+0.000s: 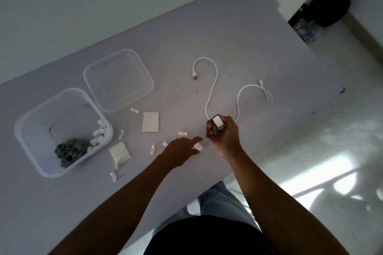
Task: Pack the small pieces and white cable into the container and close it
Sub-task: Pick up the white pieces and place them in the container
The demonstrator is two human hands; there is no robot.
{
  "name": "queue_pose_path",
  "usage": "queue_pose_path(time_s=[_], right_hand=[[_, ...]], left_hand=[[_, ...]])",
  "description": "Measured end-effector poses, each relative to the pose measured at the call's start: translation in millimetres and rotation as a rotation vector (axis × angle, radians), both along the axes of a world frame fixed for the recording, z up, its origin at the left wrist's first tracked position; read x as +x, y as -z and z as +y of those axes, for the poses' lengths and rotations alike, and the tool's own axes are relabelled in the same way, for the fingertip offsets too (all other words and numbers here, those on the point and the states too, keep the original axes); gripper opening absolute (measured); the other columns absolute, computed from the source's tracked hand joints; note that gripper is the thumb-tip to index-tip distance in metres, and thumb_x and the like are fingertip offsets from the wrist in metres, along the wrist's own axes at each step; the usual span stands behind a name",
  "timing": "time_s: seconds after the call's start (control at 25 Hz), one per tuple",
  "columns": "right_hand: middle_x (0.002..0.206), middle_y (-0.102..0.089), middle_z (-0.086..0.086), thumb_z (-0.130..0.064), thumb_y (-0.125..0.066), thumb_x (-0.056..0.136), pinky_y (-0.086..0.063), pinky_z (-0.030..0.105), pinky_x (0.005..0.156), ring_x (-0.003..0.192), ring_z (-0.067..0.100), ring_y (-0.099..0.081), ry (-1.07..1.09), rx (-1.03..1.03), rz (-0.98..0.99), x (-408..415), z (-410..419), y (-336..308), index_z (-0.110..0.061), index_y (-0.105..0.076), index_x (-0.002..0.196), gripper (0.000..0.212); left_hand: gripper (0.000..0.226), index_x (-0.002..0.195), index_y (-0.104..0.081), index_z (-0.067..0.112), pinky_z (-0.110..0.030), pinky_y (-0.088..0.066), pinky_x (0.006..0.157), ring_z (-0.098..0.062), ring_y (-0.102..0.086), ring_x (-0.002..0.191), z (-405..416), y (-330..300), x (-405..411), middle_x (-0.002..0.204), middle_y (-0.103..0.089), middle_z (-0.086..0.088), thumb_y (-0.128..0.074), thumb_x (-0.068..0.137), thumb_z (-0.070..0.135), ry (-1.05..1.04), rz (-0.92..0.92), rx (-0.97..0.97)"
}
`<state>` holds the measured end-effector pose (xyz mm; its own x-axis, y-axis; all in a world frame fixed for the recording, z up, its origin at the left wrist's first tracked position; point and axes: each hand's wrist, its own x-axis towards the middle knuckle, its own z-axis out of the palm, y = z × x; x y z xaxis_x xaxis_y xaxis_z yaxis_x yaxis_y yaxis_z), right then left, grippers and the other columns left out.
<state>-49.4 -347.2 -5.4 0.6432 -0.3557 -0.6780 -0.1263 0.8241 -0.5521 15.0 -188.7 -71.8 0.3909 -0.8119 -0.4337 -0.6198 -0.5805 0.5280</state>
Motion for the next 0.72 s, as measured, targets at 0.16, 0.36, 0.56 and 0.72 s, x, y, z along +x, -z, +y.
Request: queue_pose_path(time_s=[0.16,0.36,0.56,0.72], right_hand=[[0.065,-0.048,0.013,-0.021,-0.037,0.082,-0.025,0.031,0.056,0.054,0.02,-0.037,-0.12,0.01,-0.07,5.6,10.2,-11.8,-0.011,-0.043,0.066,0.02],[0.062,-0.051,0.012,-0.029,-0.032,0.087,-0.019,0.027,0.048,0.045,0.018,-0.038,-0.255,-0.043,-0.131,23.0,24.0,-21.2,-0.007,-0.051,0.07,0.034],[0.064,-0.056,0.012,-0.027,-0.037,0.084,-0.015,0.023,0.047,0.042,0.014,-0.038,-0.375,-0.053,-0.157,75.2,63.0,-37.3,-0.004,-0.058,0.074,0.032],[0.066,-0.055,0.009,-0.024,-0.041,0.09,-0.017,0.027,0.049,0.049,0.015,-0.04,-0.557,-0.131,-0.126,133.7,120.4,-51.7,-0.009,-0.059,0.07,0.031]], left_hand=[[0.034,0.131,-0.05,0.024,-0.029,-0.051,0.082,-0.021,-0.068,0.096,2.1,10.2,-7.5,0.115,-0.068,-0.006,-0.05,0.099,0.032,0.033,-0.141,-0.062],[0.023,0.11,-0.054,0.016,-0.024,-0.047,0.065,-0.013,-0.063,0.073,14.5,-19.5,9.1,0.088,-0.067,-0.003,-0.047,0.099,0.036,-0.338,0.163,-0.161],[0.014,0.076,-0.048,0.017,-0.021,-0.014,0.044,-0.01,-0.026,0.038,84.9,-80.9,69.0,0.06,-0.036,-0.003,-0.042,0.087,0.021,-1.164,1.267,-0.51],[0.015,0.071,-0.05,0.015,-0.018,-0.014,0.043,-0.007,-0.029,0.035,168.9,-111.4,109.5,0.068,-0.046,-0.002,-0.038,0.07,0.024,-1.21,1.495,-0.892]])
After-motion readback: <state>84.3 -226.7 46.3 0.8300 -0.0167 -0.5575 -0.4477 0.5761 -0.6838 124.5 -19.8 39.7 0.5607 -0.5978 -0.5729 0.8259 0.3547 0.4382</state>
